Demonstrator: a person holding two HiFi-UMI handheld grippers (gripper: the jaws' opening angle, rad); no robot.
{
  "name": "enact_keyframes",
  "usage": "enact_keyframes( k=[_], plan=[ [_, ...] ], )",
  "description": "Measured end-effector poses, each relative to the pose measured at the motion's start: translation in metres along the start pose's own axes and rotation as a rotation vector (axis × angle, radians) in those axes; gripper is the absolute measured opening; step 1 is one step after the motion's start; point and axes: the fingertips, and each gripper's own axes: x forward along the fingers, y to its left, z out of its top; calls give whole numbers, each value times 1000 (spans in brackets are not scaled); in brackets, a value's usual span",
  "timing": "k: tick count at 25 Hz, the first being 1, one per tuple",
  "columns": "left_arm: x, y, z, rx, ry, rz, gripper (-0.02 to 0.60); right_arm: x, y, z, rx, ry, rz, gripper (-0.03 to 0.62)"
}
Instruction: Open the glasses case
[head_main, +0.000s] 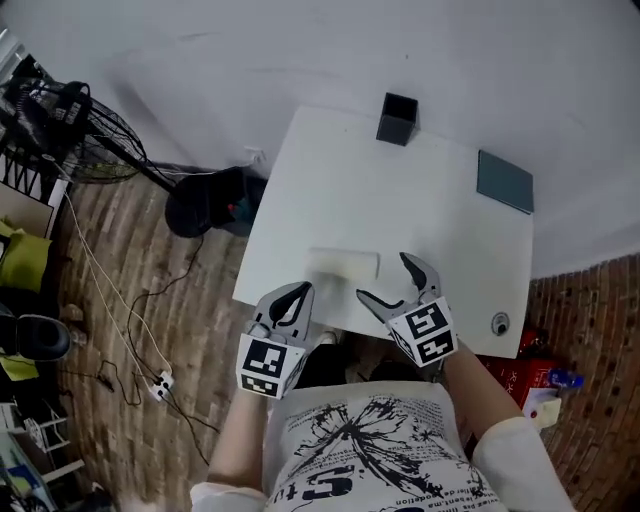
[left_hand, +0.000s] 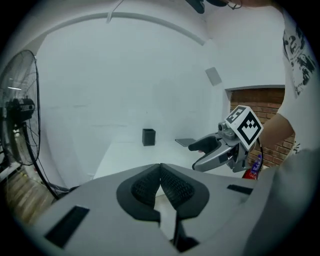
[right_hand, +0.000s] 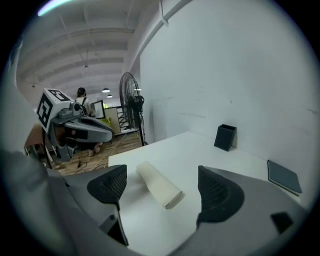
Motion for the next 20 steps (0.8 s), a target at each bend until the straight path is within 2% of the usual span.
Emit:
enact_keyframes(
  k=[6,10,16,20],
  plan=[
    [41,20,-57,-4,125,-128,14,47,2,-43,-10,151,-33,452],
    [62,25,-86,5,199,-188,14,70,-4,-66,-68,236,-53,439],
    [85,32,-121,-36,286,-228,14,90,-4,-91,-155,345,-62,416],
    [94,35,-132,-37,318,-240,14,99,-3,-96,-217,376,-91,397]
  ],
)
